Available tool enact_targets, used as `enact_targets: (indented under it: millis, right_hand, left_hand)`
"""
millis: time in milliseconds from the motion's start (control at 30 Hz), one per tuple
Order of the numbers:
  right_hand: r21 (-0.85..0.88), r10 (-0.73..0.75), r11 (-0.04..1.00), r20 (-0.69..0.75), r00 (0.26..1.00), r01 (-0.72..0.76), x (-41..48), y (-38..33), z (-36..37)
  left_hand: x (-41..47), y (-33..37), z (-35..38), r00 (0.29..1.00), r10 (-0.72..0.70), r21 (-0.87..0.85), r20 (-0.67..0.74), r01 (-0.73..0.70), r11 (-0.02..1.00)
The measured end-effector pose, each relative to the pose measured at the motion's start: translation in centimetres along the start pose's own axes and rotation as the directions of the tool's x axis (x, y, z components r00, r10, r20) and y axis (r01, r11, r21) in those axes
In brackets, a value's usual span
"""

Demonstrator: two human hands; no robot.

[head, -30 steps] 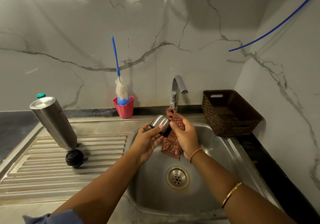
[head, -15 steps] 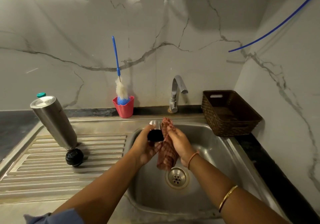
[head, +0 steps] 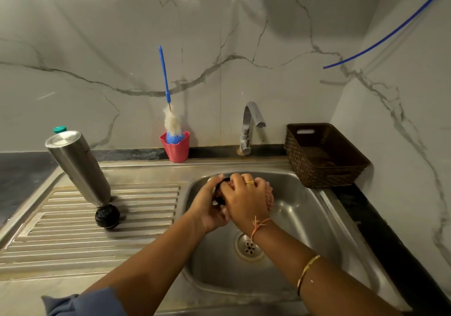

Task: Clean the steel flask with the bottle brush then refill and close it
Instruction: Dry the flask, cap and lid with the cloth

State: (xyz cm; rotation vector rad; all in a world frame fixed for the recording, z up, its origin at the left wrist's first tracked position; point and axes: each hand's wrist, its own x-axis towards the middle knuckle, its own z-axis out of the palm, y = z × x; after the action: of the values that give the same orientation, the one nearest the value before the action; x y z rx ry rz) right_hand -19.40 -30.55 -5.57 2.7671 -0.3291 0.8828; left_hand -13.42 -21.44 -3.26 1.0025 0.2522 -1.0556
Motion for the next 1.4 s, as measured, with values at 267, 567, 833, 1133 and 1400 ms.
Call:
enact_targets:
  millis: [267,567,833,1133,1400]
  right_hand:
    - [0.429,0.097,0.706,0.729,0.678,-0.563,1.3,1.1,-0.9]
    - [0.164,-0.058,0.985,0.569,0.82,-0.043,-1.1,2.5,-0.3]
    - [0.631,-0.168,0.355,0.769,0.617,-0.69,0.2,3.1,-0.8]
    - [0.52,-0.219,0.147,0.847,0.485,-0.841,1.4,5.8,0.1]
    - [0.428,0.029,0.624,0.823,0.567,-0.654,-1.6,6.4,1.9]
  left_hand:
    - [0.2,-1.0,0.5,0.98,0.195,0.213,-0.048,-0.181,0.96]
    - [0.2,-0.8,-0.4,0.992,0.121,0.276,-0.026,-0.11,0.955]
    - [0.7,0.7,0.0,0.966,0.23,0.501,0.115,-0.256,0.826]
    - [1.4,2.5,-0.2,0.932,0.256,0.667,0.256,-0.362,0.651]
    - [3.2,1.4,-5.0,0.776,0.434,0.789,0.457,-0.128,-0.602]
